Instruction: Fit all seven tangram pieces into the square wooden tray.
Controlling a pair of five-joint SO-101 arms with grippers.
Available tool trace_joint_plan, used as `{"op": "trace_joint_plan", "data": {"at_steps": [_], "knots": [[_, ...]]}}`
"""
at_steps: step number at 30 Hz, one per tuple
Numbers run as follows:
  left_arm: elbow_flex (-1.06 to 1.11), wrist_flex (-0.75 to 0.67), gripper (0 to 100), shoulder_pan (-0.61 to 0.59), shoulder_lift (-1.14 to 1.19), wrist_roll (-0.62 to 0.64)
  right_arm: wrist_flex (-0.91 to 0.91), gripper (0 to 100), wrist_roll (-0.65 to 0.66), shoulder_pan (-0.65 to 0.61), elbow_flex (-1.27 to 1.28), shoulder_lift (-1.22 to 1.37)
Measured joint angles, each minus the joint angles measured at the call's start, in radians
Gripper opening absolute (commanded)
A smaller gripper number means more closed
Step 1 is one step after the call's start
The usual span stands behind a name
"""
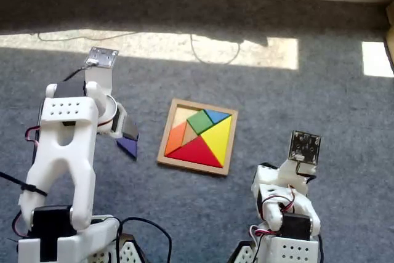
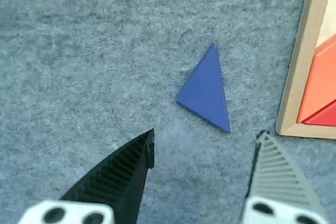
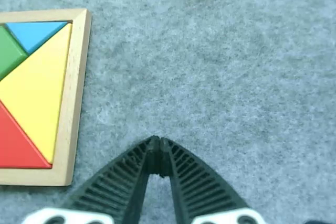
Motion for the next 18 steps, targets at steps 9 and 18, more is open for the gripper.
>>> {"op": "trace_joint_plan", "data": {"at_steps": [9,18], "knots": [[-0.089,-0.055,30,0.002,0.339,0.000,0.000,1.5,0.000,0.000,0.000,0.000],[-0.239,-0.054,30,0.006,0.566,0.000,0.000,1.5,0.000,0.000,0.000,0.000]]}}
